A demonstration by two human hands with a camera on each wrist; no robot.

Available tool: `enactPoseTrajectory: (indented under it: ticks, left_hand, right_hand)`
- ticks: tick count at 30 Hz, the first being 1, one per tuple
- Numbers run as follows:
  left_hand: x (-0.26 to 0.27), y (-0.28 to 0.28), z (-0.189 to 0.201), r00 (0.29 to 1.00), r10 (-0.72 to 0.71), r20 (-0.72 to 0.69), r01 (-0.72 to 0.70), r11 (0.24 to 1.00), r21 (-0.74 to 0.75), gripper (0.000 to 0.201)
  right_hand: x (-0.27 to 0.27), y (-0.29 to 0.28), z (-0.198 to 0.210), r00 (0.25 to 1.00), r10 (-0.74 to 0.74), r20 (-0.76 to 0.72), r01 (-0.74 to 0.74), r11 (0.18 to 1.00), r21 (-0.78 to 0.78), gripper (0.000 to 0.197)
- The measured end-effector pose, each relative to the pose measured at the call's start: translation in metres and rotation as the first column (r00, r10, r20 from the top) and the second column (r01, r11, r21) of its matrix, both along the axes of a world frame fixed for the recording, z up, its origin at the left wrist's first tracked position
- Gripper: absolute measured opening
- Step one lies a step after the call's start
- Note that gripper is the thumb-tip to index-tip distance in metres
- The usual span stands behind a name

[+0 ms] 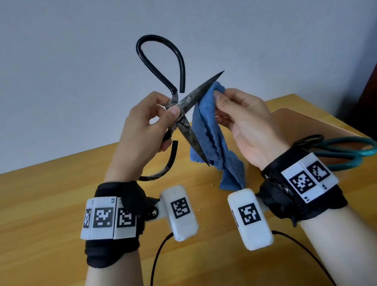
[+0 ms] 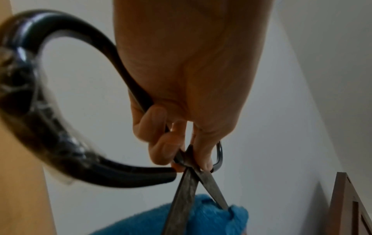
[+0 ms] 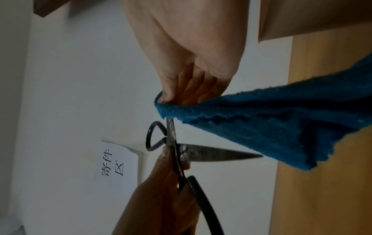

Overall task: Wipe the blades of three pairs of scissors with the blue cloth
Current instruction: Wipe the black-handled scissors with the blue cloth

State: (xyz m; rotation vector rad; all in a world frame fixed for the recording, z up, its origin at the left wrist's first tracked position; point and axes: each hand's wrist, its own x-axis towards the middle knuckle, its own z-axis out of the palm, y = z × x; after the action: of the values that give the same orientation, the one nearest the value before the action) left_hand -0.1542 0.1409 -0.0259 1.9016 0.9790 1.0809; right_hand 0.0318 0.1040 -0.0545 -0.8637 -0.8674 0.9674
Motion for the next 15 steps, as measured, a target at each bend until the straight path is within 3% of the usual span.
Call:
enactPoseTrajectory:
  ticks: [3, 7, 12, 15]
  left_hand:
    - [0.006, -0.001, -0.001, 1.000, -0.015, -0.003, 0.015, 1.000, 0.010, 0.013]
    - [0.010, -0.001, -0.002, 0.999, -0.046, -0.012, 0.046, 0.999, 0.028, 0.016]
    - [0.010, 0.002, -0.005, 0.997, -0.054, -0.050, 0.057, 0.997, 0.050, 0.015]
    - [0.008, 0.001, -0.005, 0.997, -0.047, -0.059, 0.049, 0.998, 0.039, 0.015]
  right_hand:
    - [-0.005, 0.000, -0.001, 0.998, 0.056, 0.031, -0.055, 0.998, -0.025, 0.008]
    - [-0.011, 0.000, -0.003, 0.988, 0.079, 0.131, -0.070, 0.995, -0.074, 0.025]
    - [-0.014, -0.001, -0.004, 0.975, 0.049, 0.217, -0.029, 0.995, -0.095, 0.019]
    - [-0.008, 0.000, -0.003, 0.982, -0.027, 0.187, 0.043, 0.996, -0.082, 0.013]
